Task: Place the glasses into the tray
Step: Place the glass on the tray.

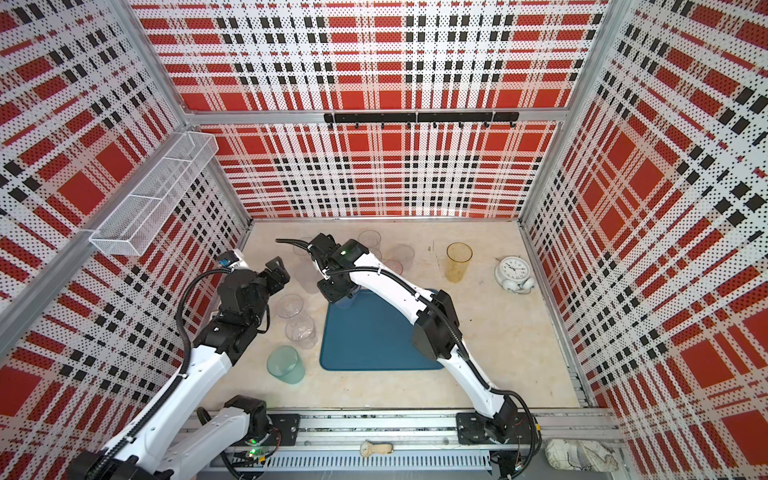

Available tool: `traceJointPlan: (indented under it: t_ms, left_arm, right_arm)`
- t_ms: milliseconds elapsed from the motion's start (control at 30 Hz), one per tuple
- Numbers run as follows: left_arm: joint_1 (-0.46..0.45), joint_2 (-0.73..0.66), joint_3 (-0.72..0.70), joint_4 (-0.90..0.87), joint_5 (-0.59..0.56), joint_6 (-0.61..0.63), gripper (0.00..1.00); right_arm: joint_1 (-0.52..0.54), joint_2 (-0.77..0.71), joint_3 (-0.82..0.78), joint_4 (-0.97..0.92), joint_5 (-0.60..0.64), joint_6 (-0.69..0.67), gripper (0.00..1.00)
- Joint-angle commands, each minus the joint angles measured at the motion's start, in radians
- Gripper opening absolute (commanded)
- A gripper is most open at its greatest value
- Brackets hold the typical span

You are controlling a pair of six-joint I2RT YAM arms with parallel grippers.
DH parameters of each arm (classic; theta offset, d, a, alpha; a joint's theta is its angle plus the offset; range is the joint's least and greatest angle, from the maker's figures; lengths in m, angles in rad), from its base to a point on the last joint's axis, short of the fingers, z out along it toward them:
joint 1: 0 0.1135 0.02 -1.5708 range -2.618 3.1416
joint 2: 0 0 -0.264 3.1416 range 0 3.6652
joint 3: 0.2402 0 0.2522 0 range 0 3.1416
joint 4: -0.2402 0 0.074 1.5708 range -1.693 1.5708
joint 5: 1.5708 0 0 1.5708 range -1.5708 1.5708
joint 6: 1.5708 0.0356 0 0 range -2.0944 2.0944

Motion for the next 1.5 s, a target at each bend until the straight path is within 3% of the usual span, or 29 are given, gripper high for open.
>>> traceJointPlan:
  t_ms: [0, 233, 667, 1033, 1100, 1333, 1467]
  left_arm:
    - [0.001, 0.005, -0.008, 0.003, 0.014, -0.007, 0.84]
    - [-0.007, -0.003, -0.003, -0.002, 0.011, -0.001, 0.85]
    - [-0.025, 0.009, 0.010, 0.000, 0.011, 0.000, 0.85]
    - [-0.032, 0.028, 0.025, 0.001, 0.018, -0.003, 0.85]
    - [-0.066, 0.036, 0.030, 0.001, 0.023, -0.003, 0.85]
    - [-0.084, 0.060, 0.044, -0.006, 0.022, -0.007, 0.85]
    - [-0.084, 0.065, 0.060, -0.021, 0.016, 0.003, 0.85]
  right_arm:
    - [0.014, 0.015, -0.015, 0.042, -0.013, 0.000, 0.00]
    - [0.014, 0.066, 0.024, 0.032, 0.002, -0.002, 0.01]
    - [0.014, 0.021, 0.008, 0.078, -0.009, 0.005, 0.32]
    - [0.014, -0.048, -0.007, 0.118, 0.023, 0.011, 0.45]
    - [0.014, -0.060, -0.012, 0.133, 0.010, 0.015, 0.49]
    - [0.014, -0.112, -0.015, 0.184, -0.024, 0.039, 0.53]
    - [-0.006, -0.187, -0.096, 0.223, -0.064, 0.056, 0.53]
